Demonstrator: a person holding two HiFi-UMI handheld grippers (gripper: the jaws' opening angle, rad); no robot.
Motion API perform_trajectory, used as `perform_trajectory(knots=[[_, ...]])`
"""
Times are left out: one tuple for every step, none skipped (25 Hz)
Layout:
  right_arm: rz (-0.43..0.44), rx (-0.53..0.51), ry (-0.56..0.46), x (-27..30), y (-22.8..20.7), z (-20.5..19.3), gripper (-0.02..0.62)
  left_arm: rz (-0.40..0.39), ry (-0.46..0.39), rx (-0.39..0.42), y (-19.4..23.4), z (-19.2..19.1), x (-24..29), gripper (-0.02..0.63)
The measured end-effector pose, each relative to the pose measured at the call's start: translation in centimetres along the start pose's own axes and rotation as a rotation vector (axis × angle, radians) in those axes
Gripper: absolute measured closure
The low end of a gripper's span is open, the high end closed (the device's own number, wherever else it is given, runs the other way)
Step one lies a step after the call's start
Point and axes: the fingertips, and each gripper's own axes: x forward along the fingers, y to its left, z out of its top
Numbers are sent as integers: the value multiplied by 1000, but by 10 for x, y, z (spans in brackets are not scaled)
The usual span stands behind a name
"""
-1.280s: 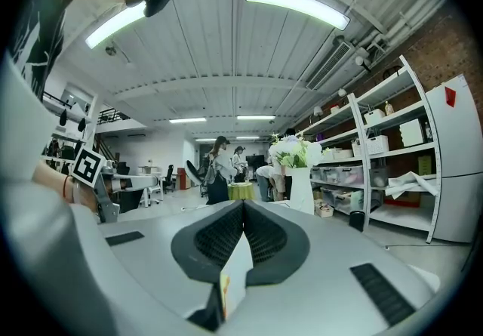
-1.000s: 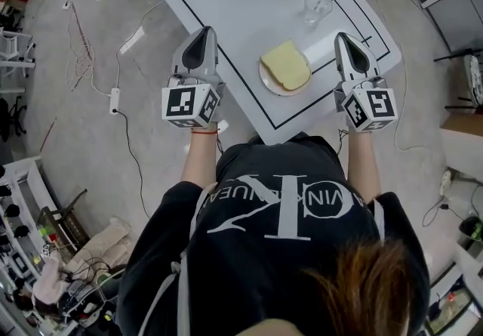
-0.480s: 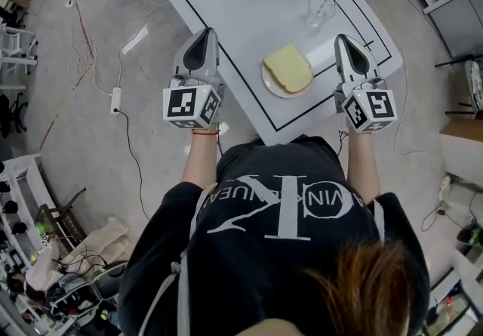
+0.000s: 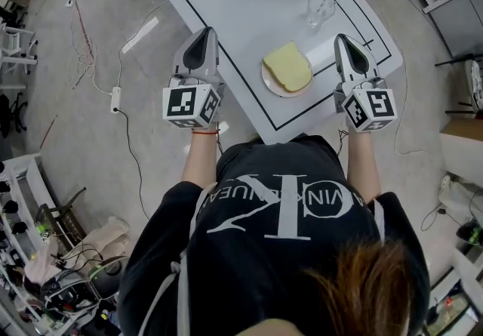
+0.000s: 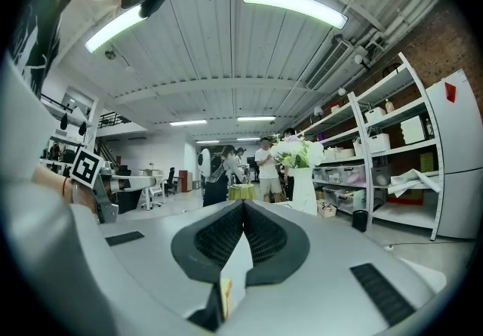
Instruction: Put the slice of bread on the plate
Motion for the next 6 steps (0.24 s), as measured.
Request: perform_trajectory(knots=[[0, 1, 1, -2, 0, 0, 594, 1, 1, 0, -1, 0, -1, 595], [0, 2, 3, -3, 0, 0, 594, 1, 2, 0, -2, 0, -2, 595], [0, 4, 4, -5, -1, -1, 594, 1, 3, 0, -3, 1, -2, 595], [-1, 6, 6, -6, -1, -2, 594, 1, 3, 0, -4, 1, -3, 595], [-1, 8, 8, -8, -2, -2, 594, 0, 4, 0, -5, 1, -3, 595], [-2, 10, 10, -9, -3, -3, 594, 0, 4, 0, -6, 1, -4, 595]])
